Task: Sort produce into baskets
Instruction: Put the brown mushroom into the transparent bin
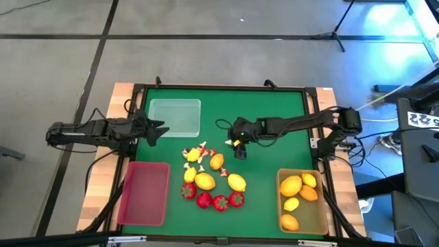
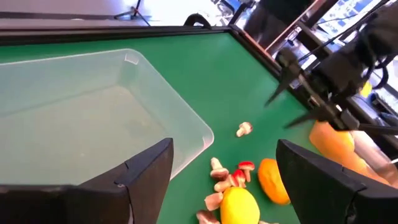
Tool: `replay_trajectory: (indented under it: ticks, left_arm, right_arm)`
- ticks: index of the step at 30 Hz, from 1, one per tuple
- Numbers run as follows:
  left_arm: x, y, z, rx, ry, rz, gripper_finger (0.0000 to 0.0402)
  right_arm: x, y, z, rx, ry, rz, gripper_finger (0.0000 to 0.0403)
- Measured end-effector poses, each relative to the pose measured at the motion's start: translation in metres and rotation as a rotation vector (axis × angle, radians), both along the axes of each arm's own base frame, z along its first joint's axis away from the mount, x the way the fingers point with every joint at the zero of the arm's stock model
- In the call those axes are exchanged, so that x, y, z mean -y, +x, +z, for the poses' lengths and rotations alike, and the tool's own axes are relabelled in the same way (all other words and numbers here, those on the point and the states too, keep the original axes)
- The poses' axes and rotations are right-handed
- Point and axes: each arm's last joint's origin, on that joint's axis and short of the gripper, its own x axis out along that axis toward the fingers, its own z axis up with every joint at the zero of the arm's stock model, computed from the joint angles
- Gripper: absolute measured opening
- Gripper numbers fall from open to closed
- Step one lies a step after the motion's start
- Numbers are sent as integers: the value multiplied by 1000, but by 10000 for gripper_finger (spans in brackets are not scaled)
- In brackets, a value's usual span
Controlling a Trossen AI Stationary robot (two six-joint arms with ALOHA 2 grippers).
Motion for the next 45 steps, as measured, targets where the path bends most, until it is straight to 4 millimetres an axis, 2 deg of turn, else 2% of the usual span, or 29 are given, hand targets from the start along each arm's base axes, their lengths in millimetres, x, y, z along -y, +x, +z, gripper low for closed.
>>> replay_trajectory:
  ticks: [5,9,15,25,32,38,45]
  left_arm:
    - [0,0,0,-3,1,0,279]
    - [0,0,0,-9,6,-1,279]
    - [0,0,0,-7,3,1,279]
    - [0,-1,-4,-46,-1,6,279]
    - [0,-1,-5,-55,-1,6,279]
    - [0,-1,-5,-59,-2,6,279]
    - [0,-2,-5,-60,-4,7,279]
  right_arm:
    - [-20,7,5,89,43,69,253]
    - [-27,10,3,99,-78,50,253]
    - [0,12,-17,19,-57,-76,253]
    - [4,19,-49,-72,-28,-90,253]
    - [14,17,-50,-87,-80,-143,253]
    - [27,16,-59,-118,-28,-143,253]
    - [25,19,-61,-106,-16,-131,253]
